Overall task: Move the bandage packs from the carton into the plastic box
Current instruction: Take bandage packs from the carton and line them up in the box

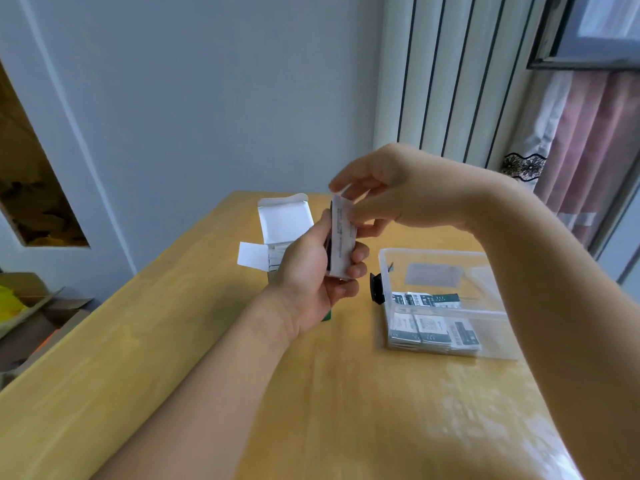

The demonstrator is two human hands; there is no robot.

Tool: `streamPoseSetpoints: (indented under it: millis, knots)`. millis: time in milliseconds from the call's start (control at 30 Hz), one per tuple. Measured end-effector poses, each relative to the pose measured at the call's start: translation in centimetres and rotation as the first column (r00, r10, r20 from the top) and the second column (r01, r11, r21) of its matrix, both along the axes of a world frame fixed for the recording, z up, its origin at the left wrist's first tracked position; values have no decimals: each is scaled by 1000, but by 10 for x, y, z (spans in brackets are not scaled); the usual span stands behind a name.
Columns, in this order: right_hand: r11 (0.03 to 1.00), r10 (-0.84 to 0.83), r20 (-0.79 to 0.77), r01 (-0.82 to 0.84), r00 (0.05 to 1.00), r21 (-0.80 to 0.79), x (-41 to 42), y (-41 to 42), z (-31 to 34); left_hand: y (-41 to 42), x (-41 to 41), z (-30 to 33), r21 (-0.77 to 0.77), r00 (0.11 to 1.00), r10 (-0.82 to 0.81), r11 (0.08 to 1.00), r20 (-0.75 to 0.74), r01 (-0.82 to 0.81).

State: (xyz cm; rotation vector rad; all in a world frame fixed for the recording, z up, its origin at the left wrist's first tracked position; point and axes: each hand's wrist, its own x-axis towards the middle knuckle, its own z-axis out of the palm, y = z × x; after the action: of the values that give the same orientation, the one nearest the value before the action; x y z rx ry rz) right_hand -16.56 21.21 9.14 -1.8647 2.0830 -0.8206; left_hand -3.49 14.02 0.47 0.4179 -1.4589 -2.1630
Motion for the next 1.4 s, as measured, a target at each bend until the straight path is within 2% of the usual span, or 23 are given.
streamPoseSetpoints:
  millis: [100,300,400,500,667,733,800,900,967,1033,1100,1167,1233,1400]
  knots:
    - [1000,-25,-269,20,963,-24,5,1,1,1,-2,-1,-13,999,19,1000,31,-19]
    - [998,-57,-335,56,941,-14,7,7,-3,9,-2,-6,-118,999,36,993,32,-32]
    - [998,-64,-393,70,917,3,6,15,-5,12,-2,-5,-116,999,-21,993,39,26]
    - [999,-55,-346,53,937,-15,0,27,-8,15,-5,-5,-86,996,-83,993,38,86]
    - [991,-31,-127,14,991,-136,-16,36,-29,19,-11,-10,-54,991,-123,991,47,125]
    - [992,-10,-51,3,999,-130,-22,36,-33,22,-12,-12,-56,990,-133,989,49,135]
    - [996,40,66,-35,997,-80,-29,39,-31,25,-14,-12,-91,991,-121,988,58,126]
    - [992,122,294,-110,948,-58,-38,45,-25,26,-14,-11,-230,994,-49,971,98,70]
    - [996,75,397,-51,915,-71,-53,55,-20,26,-15,-12,-316,995,13,949,102,20]
    - [998,-50,387,62,921,-17,-77,67,-16,24,-15,-14,-375,994,93,925,64,-63]
    - [974,-217,286,186,933,132,-100,80,-19,24,-16,-17,-436,985,173,888,24,-146]
    - [925,-309,234,234,922,299,-112,83,-31,24,-17,-19,-495,976,217,848,2,-188]
    - [887,-325,200,225,924,402,-114,78,-42,25,-18,-22,-528,975,221,827,-7,-191]
    - [849,-318,157,207,935,486,-106,66,-48,26,-19,-25,-572,976,216,801,1,-177]
